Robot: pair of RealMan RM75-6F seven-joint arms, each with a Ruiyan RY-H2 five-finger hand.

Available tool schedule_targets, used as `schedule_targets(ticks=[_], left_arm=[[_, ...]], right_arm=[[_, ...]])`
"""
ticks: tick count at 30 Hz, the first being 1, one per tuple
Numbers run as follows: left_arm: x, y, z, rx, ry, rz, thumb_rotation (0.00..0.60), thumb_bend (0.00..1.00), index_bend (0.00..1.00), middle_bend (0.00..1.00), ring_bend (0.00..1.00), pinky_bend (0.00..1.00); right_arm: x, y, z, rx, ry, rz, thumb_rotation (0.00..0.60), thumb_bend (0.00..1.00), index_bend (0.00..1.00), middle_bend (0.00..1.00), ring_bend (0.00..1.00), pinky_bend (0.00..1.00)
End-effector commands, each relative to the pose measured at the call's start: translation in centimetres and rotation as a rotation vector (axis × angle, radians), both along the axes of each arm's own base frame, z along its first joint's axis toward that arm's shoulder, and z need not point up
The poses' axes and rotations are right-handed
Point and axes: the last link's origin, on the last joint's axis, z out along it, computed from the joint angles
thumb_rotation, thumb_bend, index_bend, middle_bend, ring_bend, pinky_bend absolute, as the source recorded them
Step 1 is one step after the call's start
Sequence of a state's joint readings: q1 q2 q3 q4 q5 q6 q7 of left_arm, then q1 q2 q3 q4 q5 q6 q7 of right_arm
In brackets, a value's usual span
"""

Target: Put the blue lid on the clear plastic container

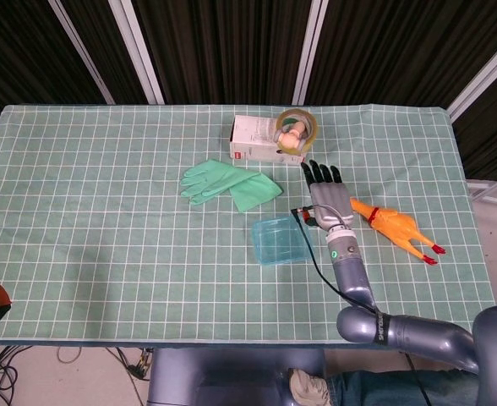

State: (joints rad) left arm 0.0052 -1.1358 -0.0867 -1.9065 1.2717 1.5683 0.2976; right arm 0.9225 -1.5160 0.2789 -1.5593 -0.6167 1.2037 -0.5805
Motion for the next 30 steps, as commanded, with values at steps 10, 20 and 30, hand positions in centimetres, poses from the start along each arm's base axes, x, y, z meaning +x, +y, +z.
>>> schedule_targets(ticks=[10, 20, 30], left_arm=[[0.8, -0.3, -0.2, 0.003, 0.004, -0.042, 0.600, 0.76, 0.10, 0.00, 0.00, 0.00], [1.7, -0.8, -0.8, -0.012, 0.013, -0.084, 0.600, 0.76, 0.10, 0.00, 0.00, 0.00], [1.8, -1.1, -1.4, -0.029, 0.035, -0.099, 0.600, 0.76, 0.10, 0.00, 0.00, 0.00]], right_arm=[[-7.7, 10.8, 9.5, -0.186, 0.032, 0.016, 0.600, 0.35, 0.00, 0.00, 0.00, 0.00], [-15.8, 21.2, 10.3, -0.267, 0.088, -0.029, 0.600, 0.31, 0.00, 0.00, 0.00, 0.00], [-17.8, 23.8, 9.6, -0.287, 0.091, -0.010, 0.600, 0.31, 0.00, 0.00, 0.00, 0.00]])
